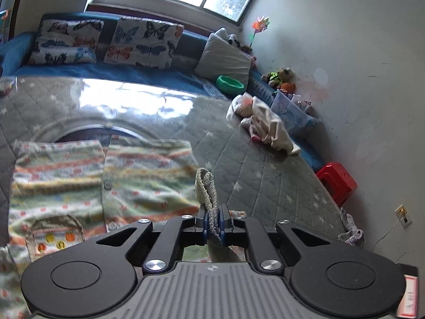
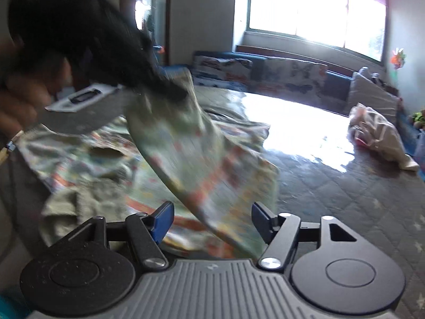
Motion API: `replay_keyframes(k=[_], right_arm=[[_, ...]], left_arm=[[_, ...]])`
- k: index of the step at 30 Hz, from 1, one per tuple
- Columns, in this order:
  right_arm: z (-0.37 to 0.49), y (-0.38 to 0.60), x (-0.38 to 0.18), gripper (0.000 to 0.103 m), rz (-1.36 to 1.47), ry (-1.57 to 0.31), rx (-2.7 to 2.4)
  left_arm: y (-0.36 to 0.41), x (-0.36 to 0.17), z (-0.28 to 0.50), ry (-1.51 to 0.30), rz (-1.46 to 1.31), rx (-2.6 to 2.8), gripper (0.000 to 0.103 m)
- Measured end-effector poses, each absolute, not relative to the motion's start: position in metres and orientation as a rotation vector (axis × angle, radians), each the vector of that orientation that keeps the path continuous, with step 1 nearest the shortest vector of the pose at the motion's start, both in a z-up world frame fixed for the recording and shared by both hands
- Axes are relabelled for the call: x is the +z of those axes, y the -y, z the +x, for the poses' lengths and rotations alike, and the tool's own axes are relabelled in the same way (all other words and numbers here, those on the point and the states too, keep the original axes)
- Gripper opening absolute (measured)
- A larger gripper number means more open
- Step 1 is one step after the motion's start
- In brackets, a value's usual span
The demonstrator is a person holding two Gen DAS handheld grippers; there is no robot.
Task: Fold clothes
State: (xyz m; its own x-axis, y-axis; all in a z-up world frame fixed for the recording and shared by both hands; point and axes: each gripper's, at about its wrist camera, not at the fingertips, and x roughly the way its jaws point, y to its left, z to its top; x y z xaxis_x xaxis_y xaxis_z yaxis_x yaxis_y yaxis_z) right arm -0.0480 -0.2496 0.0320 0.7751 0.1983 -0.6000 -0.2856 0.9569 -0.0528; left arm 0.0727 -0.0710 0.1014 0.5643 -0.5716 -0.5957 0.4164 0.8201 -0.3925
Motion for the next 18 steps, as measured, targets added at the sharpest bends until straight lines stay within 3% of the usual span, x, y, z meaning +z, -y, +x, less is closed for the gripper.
replay_keyframes(k=[18], right_arm=[[-0.045, 0.267, 0.009, 0.072, -0.189, -0.705, 0.120]], left_arm=[[0.030, 0.121, 0.063, -0.733, -0.274, -0.535, 0.009]])
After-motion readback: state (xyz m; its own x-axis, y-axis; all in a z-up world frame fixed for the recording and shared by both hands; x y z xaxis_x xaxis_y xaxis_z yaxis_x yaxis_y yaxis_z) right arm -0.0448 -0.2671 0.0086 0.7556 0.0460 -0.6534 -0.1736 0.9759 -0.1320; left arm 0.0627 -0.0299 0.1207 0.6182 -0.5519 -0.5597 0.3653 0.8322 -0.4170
